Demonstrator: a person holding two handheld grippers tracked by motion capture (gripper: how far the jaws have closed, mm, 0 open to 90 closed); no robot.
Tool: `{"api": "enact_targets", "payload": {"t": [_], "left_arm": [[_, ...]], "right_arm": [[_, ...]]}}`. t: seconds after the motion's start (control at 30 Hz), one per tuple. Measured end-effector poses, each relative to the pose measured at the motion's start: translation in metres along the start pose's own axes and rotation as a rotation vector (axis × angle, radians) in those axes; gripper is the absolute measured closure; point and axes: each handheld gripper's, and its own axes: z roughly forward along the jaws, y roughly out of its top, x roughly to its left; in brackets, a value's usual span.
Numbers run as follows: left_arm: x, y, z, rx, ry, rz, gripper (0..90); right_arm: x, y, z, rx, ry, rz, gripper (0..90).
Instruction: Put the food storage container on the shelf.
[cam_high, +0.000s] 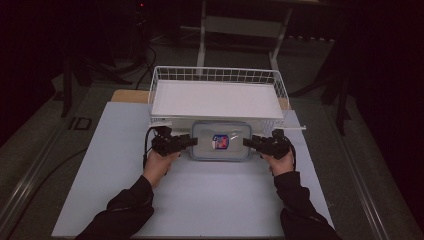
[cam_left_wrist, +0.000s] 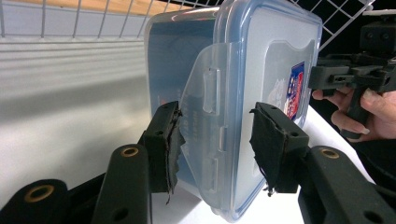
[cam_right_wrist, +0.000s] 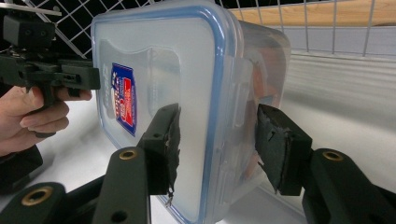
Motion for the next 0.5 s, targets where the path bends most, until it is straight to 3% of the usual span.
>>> {"api": "enact_targets", "payload": {"t": [0.23, 0.37, 0.4, 0.5], "left_arm": [[0.002, -0.001, 0.001, -0.014, -0.002, -0.013, 52.6], [0.004, -0.001, 0.003, -0.029, -0.001, -0.030, 51.4], [0.003, -0.001, 0.006, -0.034, 0.021, -0.034, 50.0], [0.003, 0.000, 0.010, -0.049, 0.036, -0.054, 46.9]], "right_arm": [[-0.004, -0.001, 0.001, -0.009, 0.008, 0.045, 49.8], [-0.001, 0.002, 0.002, -0.011, -0.032, 0.050, 49.0], [0.000, 0.002, 0.003, -0.011, -0.046, 0.057, 49.0], [0.001, 0.002, 0.006, -0.017, -0.069, 0.066, 50.9]]}}
